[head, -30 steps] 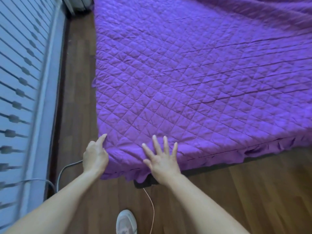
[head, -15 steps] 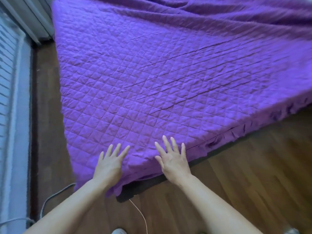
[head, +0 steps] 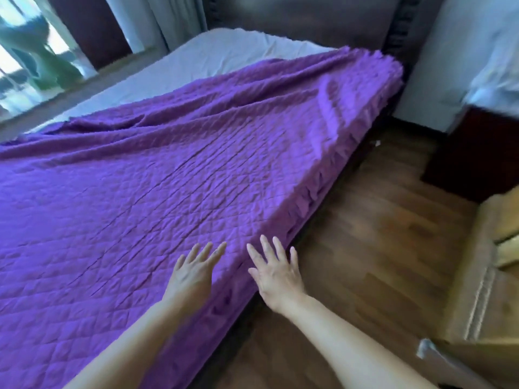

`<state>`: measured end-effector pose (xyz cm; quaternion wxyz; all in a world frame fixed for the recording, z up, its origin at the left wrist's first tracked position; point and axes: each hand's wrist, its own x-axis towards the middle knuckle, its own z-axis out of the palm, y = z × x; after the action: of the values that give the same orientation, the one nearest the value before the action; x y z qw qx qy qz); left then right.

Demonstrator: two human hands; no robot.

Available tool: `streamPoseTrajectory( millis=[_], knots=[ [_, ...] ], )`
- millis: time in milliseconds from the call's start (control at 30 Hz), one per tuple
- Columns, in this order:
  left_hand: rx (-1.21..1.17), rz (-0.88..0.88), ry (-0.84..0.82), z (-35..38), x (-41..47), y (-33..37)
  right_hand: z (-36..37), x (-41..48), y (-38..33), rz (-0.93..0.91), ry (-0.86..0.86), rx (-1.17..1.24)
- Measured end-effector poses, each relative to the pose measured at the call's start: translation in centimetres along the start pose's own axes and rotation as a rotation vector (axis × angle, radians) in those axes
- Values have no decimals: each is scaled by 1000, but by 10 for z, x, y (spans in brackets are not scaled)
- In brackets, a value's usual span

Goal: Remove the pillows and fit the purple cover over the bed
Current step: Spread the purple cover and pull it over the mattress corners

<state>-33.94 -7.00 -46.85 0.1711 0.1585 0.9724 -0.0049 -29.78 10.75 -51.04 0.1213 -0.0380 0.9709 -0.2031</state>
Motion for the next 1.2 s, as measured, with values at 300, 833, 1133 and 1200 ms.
streamPoseTrajectory(
  millis=[300, 833, 1133, 1200],
  knots=[
    [162, 245, 69, -82, 126, 131, -86, 18, 137, 211, 116, 99],
    [307, 507, 11, -170, 446, 333, -186, 184, 378, 544, 179, 155],
    [288, 470, -17, -193, 601, 428, -264, 279, 522, 463, 201, 220],
    [279, 449, -39, -195, 628, 432, -278, 302, 543, 449, 183, 178]
  ],
)
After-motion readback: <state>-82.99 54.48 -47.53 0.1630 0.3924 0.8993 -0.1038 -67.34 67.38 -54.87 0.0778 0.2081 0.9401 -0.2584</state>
